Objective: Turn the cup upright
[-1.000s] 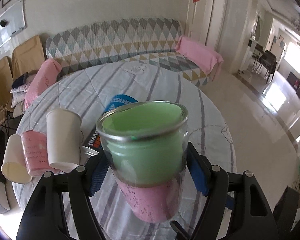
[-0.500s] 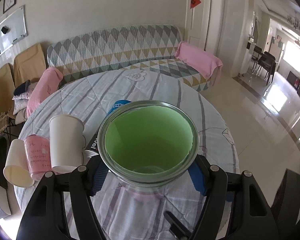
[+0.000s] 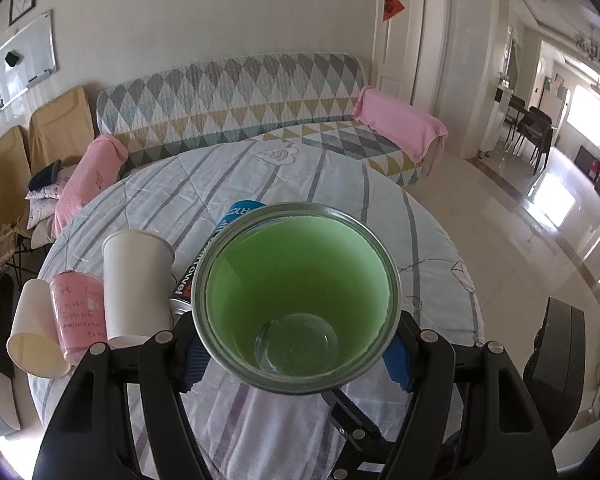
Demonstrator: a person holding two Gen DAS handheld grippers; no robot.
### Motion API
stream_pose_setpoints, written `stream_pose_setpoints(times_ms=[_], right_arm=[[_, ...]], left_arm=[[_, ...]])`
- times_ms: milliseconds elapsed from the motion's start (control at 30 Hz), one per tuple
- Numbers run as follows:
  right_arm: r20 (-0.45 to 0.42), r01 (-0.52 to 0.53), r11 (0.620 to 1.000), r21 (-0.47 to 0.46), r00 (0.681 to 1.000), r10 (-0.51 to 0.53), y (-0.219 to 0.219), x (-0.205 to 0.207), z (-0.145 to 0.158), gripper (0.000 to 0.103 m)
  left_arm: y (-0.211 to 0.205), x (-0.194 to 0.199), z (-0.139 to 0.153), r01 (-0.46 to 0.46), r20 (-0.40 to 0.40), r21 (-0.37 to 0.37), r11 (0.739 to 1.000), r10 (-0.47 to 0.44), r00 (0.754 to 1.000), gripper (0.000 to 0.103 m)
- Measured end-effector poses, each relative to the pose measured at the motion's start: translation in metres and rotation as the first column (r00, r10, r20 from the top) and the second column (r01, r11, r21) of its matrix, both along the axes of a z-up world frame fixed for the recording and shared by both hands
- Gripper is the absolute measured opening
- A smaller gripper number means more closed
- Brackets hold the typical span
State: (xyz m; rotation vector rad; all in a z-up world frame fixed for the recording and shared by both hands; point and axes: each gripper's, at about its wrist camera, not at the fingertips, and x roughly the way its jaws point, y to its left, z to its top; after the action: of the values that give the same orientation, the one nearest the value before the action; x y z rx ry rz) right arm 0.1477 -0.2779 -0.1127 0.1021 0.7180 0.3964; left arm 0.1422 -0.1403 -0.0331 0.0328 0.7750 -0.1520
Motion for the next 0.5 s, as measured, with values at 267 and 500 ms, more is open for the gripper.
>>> stream_pose_setpoints(times_ms=[267,500], right_arm=[[-0.005,0.006,1.000,0.011,1.000,-0.006,0.0008,0.0021,0.0025,0.082],[-0.009,0.010,1.000,0.013,1.000,-0.010,0.0013,0.0028,0.0026,0.082]], left_arm=[[0.0015,0.0045,-0.0046,0.006,-0.015,-0.007,1.000,-0.006,1.000,0.081],[0.0021,0.0061,-0.0064,0.008,-0.010,0.002,1.000,-0.008,1.000,0.081]])
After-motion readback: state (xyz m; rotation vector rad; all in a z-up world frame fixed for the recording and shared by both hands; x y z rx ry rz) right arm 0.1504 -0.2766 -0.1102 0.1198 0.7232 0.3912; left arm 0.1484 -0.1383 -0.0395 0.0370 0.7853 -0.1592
